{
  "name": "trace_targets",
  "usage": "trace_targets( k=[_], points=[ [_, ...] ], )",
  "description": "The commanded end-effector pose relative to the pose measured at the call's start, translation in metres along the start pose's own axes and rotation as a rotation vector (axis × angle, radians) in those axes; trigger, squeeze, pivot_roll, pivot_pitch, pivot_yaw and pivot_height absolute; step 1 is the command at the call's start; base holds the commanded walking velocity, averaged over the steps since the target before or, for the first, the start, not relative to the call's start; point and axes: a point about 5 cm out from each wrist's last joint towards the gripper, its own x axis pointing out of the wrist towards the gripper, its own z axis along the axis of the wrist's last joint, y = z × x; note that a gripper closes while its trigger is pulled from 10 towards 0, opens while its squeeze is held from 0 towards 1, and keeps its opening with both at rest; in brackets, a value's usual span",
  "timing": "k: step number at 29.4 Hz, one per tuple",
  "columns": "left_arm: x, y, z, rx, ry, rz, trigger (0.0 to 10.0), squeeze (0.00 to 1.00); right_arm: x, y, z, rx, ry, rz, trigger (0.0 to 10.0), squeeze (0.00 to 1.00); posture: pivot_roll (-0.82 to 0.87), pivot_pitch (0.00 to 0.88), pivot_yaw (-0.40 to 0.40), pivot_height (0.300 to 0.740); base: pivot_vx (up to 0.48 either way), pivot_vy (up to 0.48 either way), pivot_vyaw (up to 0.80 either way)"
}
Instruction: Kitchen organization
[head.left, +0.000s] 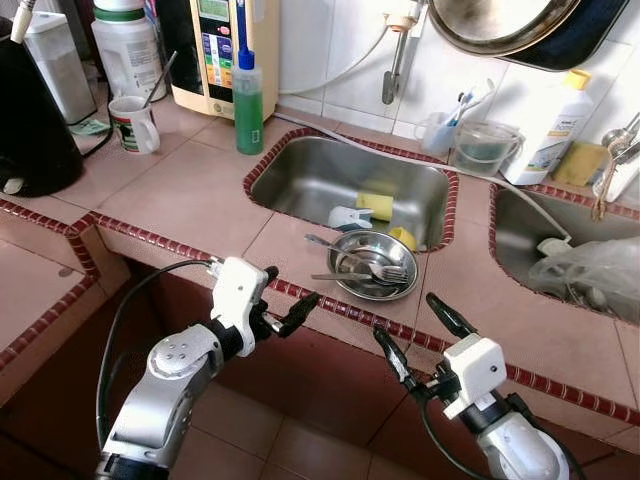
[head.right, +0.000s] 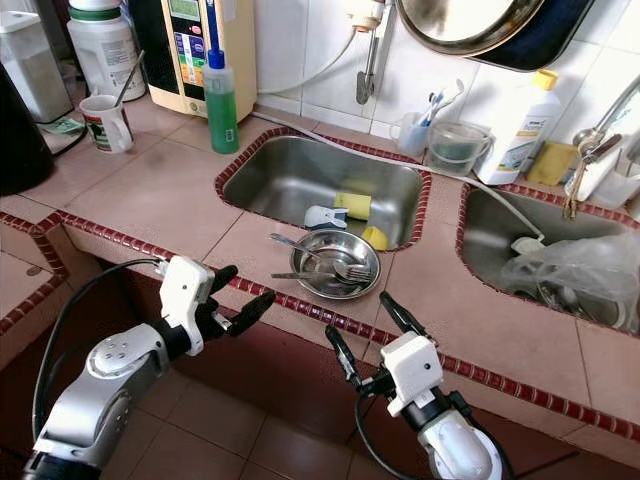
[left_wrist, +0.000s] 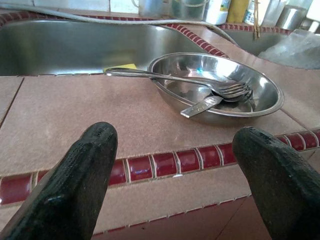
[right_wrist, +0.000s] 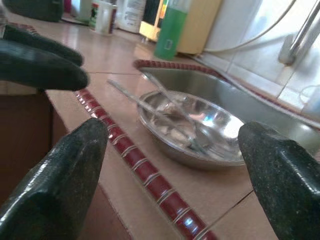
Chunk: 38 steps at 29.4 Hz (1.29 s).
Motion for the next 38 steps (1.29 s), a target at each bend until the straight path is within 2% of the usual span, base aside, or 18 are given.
trace_targets(
  k=[1, 7, 13, 38],
  points=[
    [0.007, 0.001, 0.003, 0.013, 0.004, -0.002, 10.0, 0.00, -0.001, -0.001, 0.005, -0.007, -0.006, 0.016, 10.0, 0.00, 0.06, 0.000, -0.046, 0.740, 0.000, 0.000, 0.00],
    [0.022, 0.006, 0.005, -0.022, 0.014, 0.005, 10.0, 0.00, -0.003, 0.002, 0.007, -0.004, -0.003, 0.025, 10.0, 0.00, 0.04, 0.000, -0.039, 0.740, 0.000, 0.000, 0.00],
    [0.031, 0.001, 0.001, -0.038, 0.047, -0.042, 10.0, 0.00, -0.007, 0.002, 0.007, -0.006, 0.006, 0.030, 10.0, 0.00, 0.03, 0.000, -0.031, 0.740, 0.000, 0.000, 0.00],
    [0.052, -0.020, 0.004, -0.059, 0.037, -0.166, 10.0, 0.00, -0.012, -0.001, 0.010, -0.015, 0.024, 0.032, 10.0, 0.00, -0.01, 0.000, -0.020, 0.740, 0.000, 0.000, 0.00]
  ],
)
